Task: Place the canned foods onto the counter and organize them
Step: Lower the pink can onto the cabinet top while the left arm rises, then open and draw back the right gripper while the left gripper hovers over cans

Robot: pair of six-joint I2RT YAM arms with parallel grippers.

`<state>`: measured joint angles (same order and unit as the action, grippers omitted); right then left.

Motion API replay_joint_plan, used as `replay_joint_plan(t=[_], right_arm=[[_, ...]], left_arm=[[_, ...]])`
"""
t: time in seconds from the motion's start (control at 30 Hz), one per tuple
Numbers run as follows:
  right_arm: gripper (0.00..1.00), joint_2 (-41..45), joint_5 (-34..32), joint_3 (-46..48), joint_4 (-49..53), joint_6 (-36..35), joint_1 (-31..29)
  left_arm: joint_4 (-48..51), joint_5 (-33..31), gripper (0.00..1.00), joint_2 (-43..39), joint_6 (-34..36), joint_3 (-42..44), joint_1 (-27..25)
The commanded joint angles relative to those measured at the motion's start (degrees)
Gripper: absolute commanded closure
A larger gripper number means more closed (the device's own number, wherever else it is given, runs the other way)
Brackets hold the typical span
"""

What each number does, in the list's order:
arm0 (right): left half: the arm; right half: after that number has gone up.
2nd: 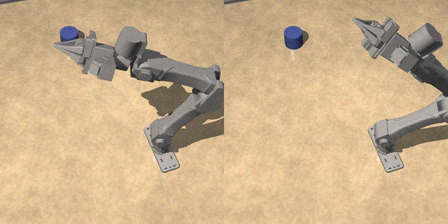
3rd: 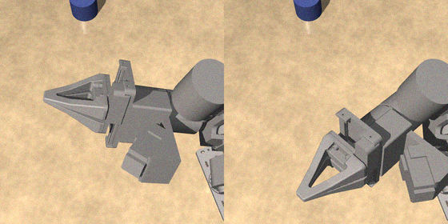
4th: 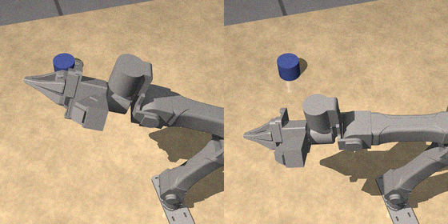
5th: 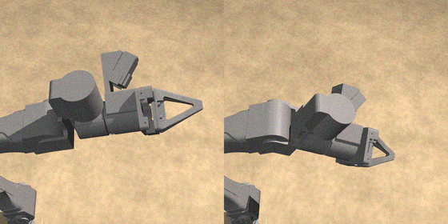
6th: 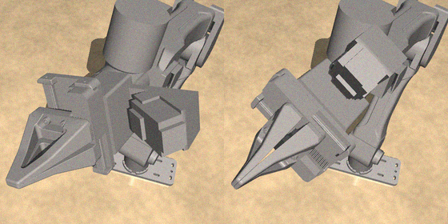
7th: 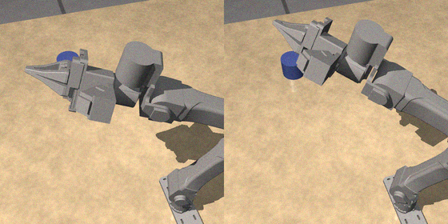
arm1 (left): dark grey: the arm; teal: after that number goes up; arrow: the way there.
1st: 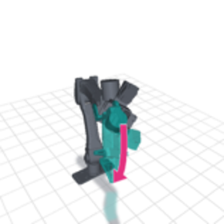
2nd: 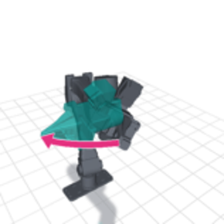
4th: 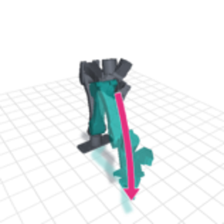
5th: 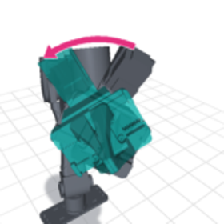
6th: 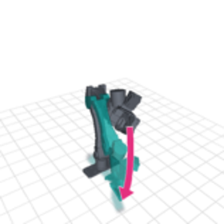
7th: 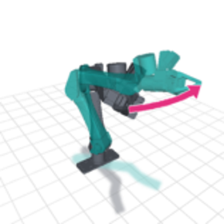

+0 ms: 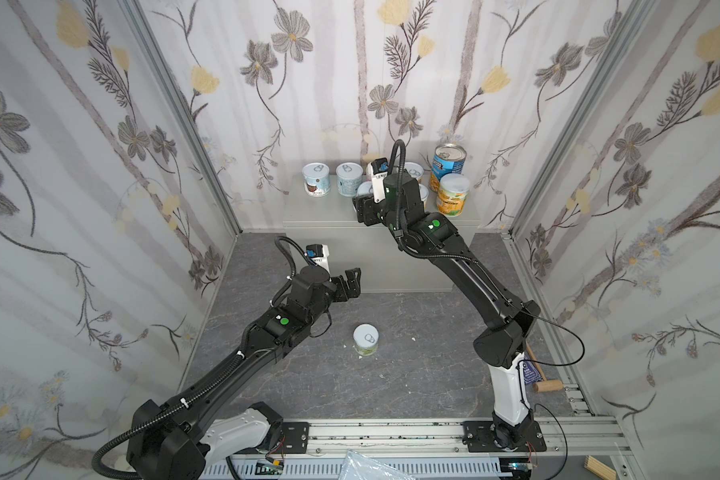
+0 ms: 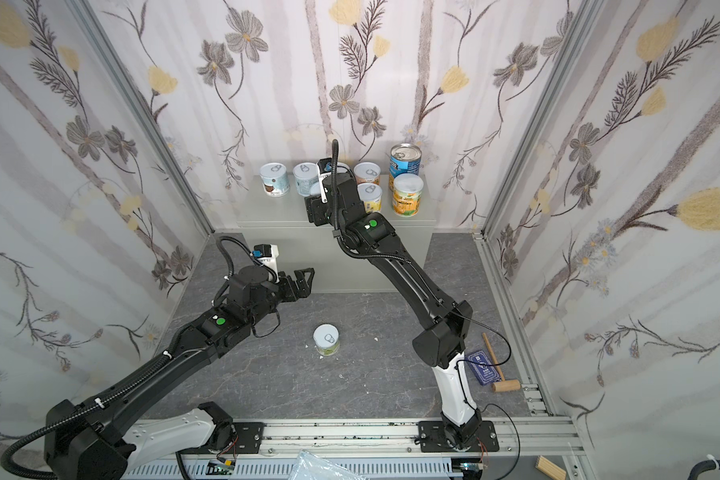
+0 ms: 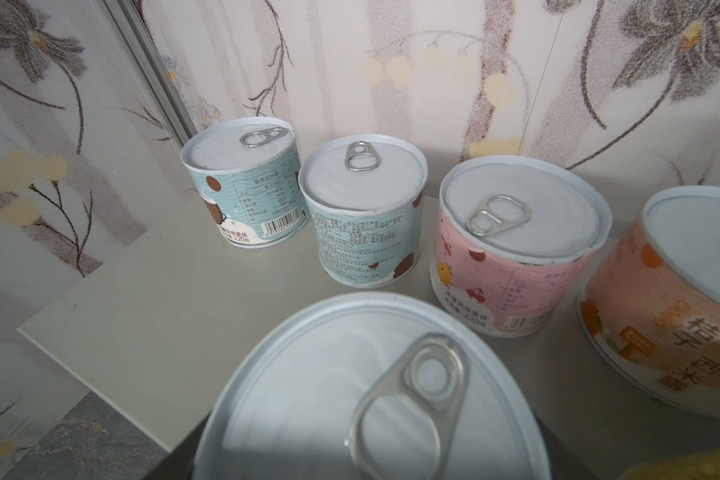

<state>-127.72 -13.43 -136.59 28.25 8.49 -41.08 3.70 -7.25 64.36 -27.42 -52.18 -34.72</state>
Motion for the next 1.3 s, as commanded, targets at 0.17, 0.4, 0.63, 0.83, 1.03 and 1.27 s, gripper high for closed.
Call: replay_joint_plan(t=[0.17,0.4,0.63,0.83,1.03,1.27], right_arm=[[0.26,-0.9,-0.7,-0.5,-3.3,0.2,0.3],[0.20,-0.6,-0.3,-0.5,-4.3,0.3,0.3],[0.18,-0.5,-1.5,-0.5,-4.8,0.2,0.5],[0.17,2.2,1.3,-0.5,-5.7,-1.0,0.4],[0.15,6.1,1.9,-0.2,-6.4,-3.7,-0.8],[0.13,17.0,0.4,11.5,-11.7,-6.4,-2.7]], left_arm=[[-1.1,0.5,0.00,0.8,-0.4,-0.9,0.1],[-1.0,0.4,0.00,0.9,-0.3,-0.8,0.1],[-1.0,0.5,0.00,1.6,-0.1,-1.3,0.2],[0.8,0.8,0.00,2.1,1.2,-3.0,0.2],[1.5,3.0,0.00,3.1,5.5,-6.0,0.1],[4.1,7.4,0.05,11.7,16.3,-19.6,0.2]])
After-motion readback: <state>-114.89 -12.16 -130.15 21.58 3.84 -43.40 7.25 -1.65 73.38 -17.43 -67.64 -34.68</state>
